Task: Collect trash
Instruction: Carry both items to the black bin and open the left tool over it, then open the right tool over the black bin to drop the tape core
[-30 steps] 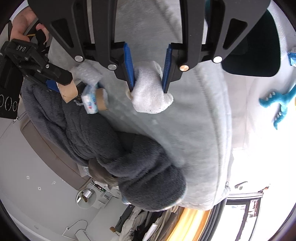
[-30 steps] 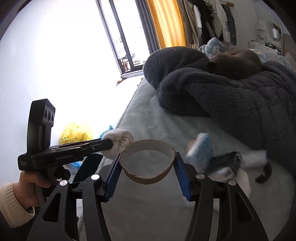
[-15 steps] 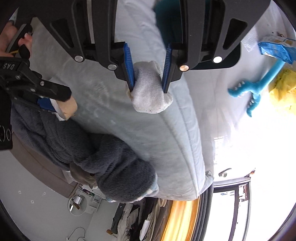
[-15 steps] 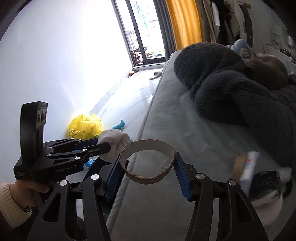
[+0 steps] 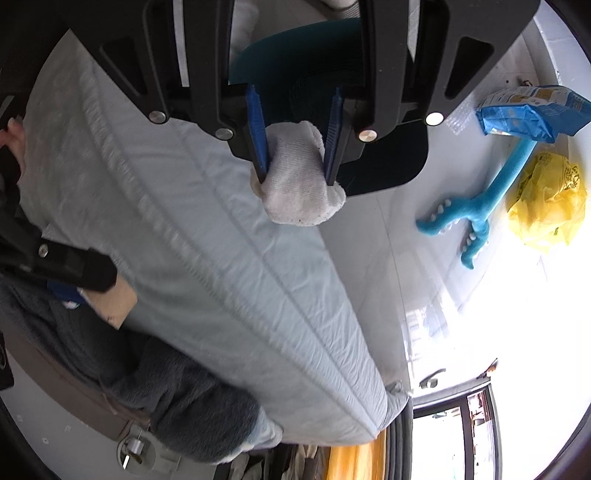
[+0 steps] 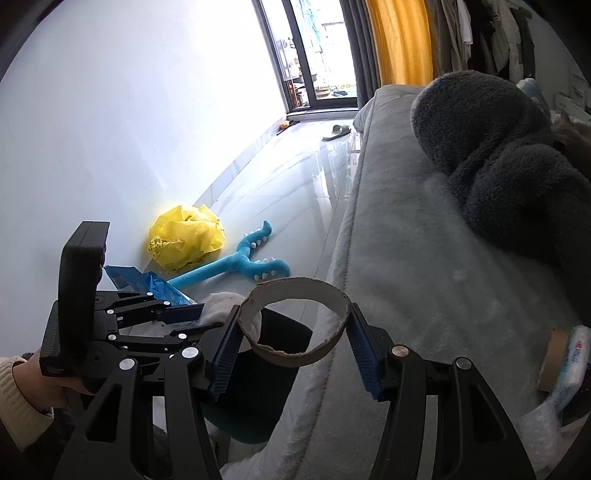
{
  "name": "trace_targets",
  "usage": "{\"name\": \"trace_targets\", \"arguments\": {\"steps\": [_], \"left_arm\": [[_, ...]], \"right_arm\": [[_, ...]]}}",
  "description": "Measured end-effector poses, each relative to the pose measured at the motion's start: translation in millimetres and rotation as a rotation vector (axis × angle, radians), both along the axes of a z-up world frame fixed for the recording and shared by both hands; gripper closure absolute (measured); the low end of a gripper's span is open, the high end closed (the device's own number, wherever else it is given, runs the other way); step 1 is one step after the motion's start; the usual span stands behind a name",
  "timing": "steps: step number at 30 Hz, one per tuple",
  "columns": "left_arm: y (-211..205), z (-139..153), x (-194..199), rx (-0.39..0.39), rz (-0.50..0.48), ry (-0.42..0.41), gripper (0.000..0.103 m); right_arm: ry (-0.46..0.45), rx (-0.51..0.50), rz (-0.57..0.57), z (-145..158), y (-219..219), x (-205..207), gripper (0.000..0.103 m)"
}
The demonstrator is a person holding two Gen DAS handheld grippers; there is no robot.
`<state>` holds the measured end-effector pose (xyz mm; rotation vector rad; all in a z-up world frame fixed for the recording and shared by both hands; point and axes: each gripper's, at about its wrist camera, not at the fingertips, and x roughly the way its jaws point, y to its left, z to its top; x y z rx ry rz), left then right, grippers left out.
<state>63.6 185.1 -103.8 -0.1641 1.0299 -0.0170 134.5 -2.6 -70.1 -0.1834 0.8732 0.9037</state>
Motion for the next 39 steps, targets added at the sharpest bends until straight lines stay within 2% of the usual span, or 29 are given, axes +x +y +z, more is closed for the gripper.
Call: {"name": "trace_targets", "arguments": {"steps": [10,12,14,16,20,26,39], "left_arm": [[32.1,-39.1,-19.7,-0.011,0.02,0.167,0.067],[36.4,-43.0,-23.6,-0.018,0.017,0.179,0.064],[41.5,-43.1,-27.4,-0.024,0.017,0.181,0.053],[47.1,-42.4,-31.0,-0.032,0.023,0.177,0.047],[61.3,-37.4,-35.8,-0.038,0.057,0.155,0.042],[79.1,-20.3,-42.9,-0.026,0.107,0.076,0.03],[97.1,26.8,-57.1,-0.014,0.173,-0.146,0.02]], "right_arm": [[0.042,-0.044,0.061,-24.7,45.7,-12.3,0.046],[0.054,-0.058,0.07,-31.2,54.9,-12.8,0.046],[0.073,-0.072,0.077,-39.0,64.2,-14.4,0.046],[0.09,-0.086,0.08,-46.9,71.0,-13.8,0.046],[0.107,-0.12,0.081,-60.2,82.2,-14.3,0.046],[0.159,-0.167,0.063,-86.7,96.5,-13.1,0.046],[0.21,-0.29,0.078,-132.7,121.2,-20.9,0.046]]}}
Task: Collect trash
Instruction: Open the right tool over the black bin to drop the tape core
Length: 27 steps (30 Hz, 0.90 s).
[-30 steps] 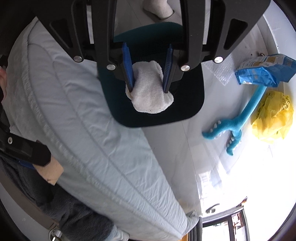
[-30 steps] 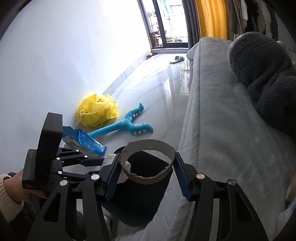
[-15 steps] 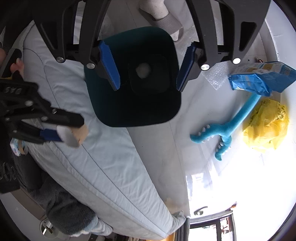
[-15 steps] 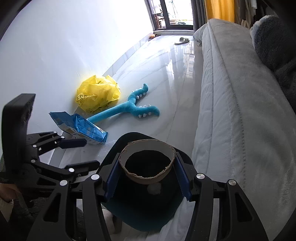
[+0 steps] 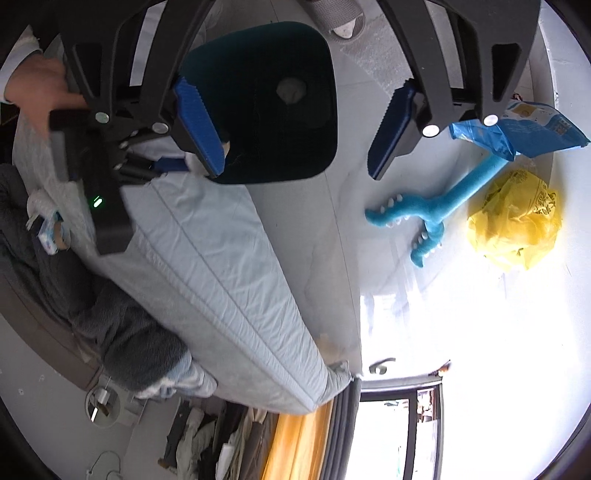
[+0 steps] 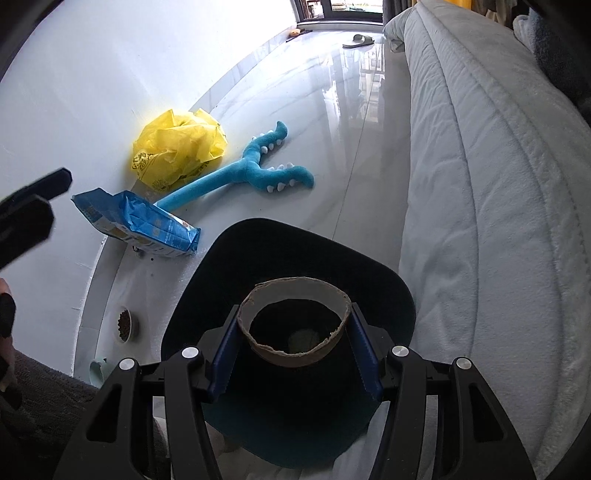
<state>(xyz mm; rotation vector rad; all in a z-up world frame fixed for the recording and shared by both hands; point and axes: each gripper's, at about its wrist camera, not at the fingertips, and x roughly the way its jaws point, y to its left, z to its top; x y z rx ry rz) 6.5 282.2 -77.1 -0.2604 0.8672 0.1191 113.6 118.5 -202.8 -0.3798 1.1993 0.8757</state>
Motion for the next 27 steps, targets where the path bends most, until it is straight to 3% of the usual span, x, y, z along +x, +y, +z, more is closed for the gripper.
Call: {"name": "trace_targets", "arguments": {"steps": [13,17,27], "left_arm": [[0.6,47.8,-3.2,-0.005,0.02,-0.16,0.018],[-3.3,62.5,-3.2,0.002,0.025,-0.195,0.018],[-32.0,90.6,2.7,0.029,0.018,-0.29,0.018]], "right_arm": [[0.024,-0.061,0.06,-13.4,12.8,-15.4,0.041],[0.016,-0.044,0.066,-3.4,8.5,-17.6,0.035],[-0.03,0.079,0.069,48.0,-16.2,-17.5,0.034]]}}
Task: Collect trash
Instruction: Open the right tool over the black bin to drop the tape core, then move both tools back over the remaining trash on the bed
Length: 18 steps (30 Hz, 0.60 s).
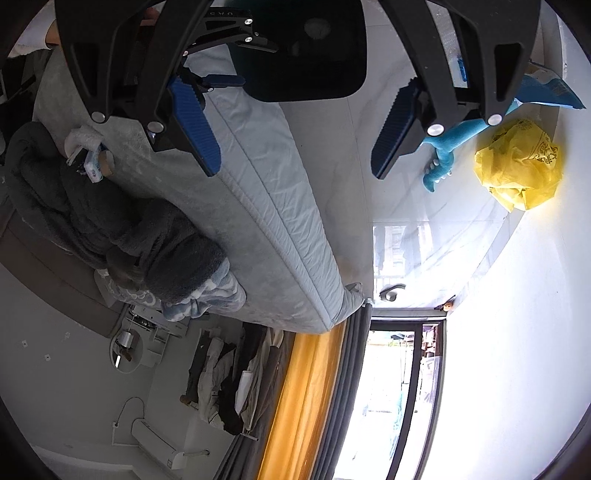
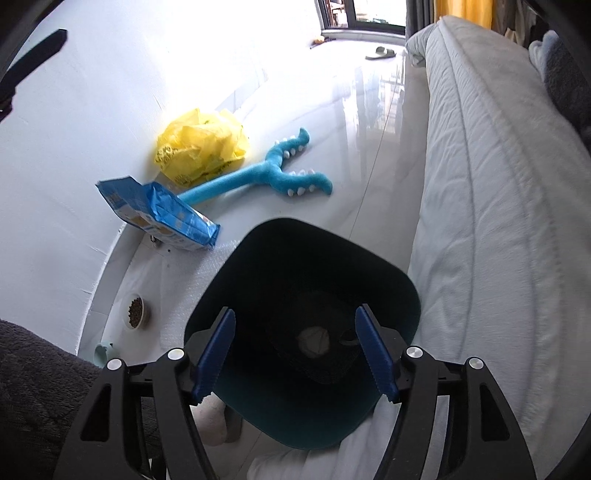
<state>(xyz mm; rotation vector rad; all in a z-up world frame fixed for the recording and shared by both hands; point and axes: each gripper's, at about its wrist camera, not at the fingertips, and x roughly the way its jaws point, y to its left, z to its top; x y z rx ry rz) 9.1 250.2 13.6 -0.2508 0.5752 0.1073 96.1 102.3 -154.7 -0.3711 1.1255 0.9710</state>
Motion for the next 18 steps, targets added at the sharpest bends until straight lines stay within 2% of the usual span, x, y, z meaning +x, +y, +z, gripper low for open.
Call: {"name": "trace_targets", "arguments": {"steps": [8,18], "left_arm": [[-32.4,20.1,5.4,0.014,-0.023,-0.066,0.017],[-69.9,32.6,17.0,0.006,-0.066,-0.105,0.017]], "right_arm": [[-0.067,0.087,-0.025,37.3,-33.3,3.2,0.034],[-0.175,0.148,-0.102,74.5,-89.2,17.6,0.032]]}}
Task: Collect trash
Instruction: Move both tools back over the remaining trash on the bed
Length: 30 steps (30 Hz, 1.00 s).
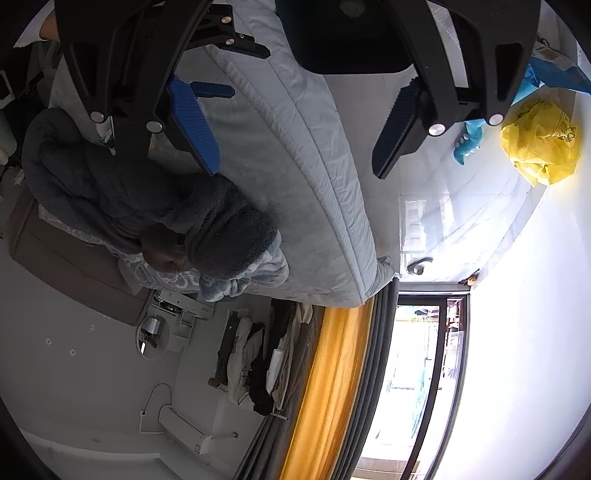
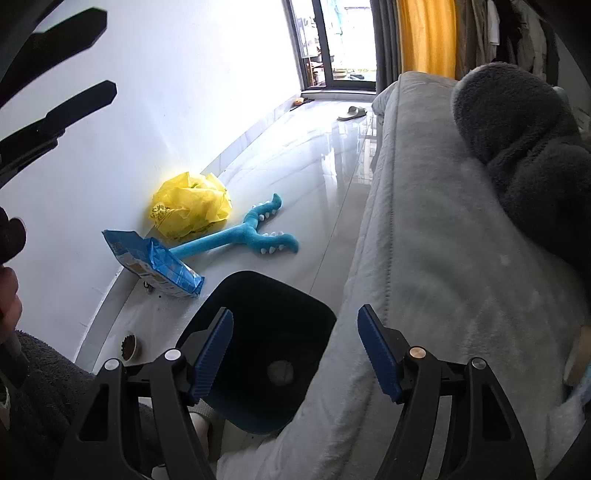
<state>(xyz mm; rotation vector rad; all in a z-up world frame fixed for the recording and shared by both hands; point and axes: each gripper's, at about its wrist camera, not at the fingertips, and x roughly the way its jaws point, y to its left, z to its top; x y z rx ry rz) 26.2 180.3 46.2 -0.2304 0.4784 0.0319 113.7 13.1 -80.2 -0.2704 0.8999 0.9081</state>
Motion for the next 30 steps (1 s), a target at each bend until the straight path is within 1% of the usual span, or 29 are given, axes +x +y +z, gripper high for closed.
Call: {"name": "trace_targets", "arguments": {"steps": [8,14,17,20,22,28,30], "left_arm": [[-30.0,-5.1,13.2,0.005,-0.045,0.008,0.016],[-58.0,-7.8,24.4,0.0,-0.09,0.01,0.016],[-73.4,-9.7,29.5,0.018,-0.12,0.008,0.016],[-94.1,-12.9,39.0,0.086,-0.145,0.011,0.016],[-103.2,-17.2,45.7,0.105,-0.163,0.021,0.016],[-122.8,-33.8,60.2,0.099,-0.24,0.054,0.016],[-131.4,-38.0,66.2,0.081,-0.292,0.062,0.016]], "right_arm": [[-0.044,0.035,-0.084,19.2,-47.5,15.9,0.032],[-0.063,0.05,-0.153,28.3,-85.9,25.3,0.032],[-0.074,0.054,-0.185,33.3,-105.4,29.9,0.032],[-0.085,0.057,-0.221,39.4,-123.9,35.4,0.032],[-0.095,0.057,-0.249,44.8,-139.7,41.4,0.032],[-0.092,0.082,-0.357,56.6,-183.2,58.2,0.032],[-0.087,0.083,-0.382,57.6,-194.4,61.7,0.032]]}}
